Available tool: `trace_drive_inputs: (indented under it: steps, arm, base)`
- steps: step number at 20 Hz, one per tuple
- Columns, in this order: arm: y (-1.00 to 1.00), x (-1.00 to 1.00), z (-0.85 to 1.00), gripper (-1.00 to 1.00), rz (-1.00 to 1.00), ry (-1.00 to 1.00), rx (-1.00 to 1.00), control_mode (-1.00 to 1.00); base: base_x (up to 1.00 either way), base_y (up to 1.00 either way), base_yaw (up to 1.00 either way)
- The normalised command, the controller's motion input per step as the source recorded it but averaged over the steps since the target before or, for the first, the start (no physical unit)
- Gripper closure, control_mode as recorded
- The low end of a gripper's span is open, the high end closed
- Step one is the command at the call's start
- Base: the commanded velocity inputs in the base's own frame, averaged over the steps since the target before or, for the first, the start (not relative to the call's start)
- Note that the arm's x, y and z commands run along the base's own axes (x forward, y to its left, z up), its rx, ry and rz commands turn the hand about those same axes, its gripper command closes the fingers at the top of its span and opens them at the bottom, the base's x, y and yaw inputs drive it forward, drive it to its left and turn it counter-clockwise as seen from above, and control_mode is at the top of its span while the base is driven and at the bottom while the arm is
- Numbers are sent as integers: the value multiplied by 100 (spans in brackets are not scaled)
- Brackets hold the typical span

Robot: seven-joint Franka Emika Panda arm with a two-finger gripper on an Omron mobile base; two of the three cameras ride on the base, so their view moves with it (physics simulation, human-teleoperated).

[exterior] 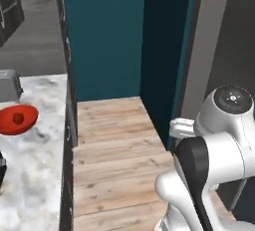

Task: Take the bell pepper, peach, and chicken drumstick from the freezer and place them in the bowl on the counter.

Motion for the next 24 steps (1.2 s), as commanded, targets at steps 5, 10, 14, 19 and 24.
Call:
trace_drive_inputs:
  steps: [5, 10, 14, 19, 24]
  arm:
    - [0, 0, 0, -100, 0, 0, 0, 100]
    - [0, 0, 0, -100, 0, 0, 0, 100]
    - [0, 0, 0, -100, 0, 0, 0, 100]
    - [0, 0, 0, -100, 0, 0, 0, 100]
    - [0, 0, 0, -100, 0, 0, 0, 100]
  base:
    - [-29, 37, -89]
    - [-44, 25, -91]
    - [-38, 18, -91]
    - [-43, -3, -87]
    - [4, -43, -69]
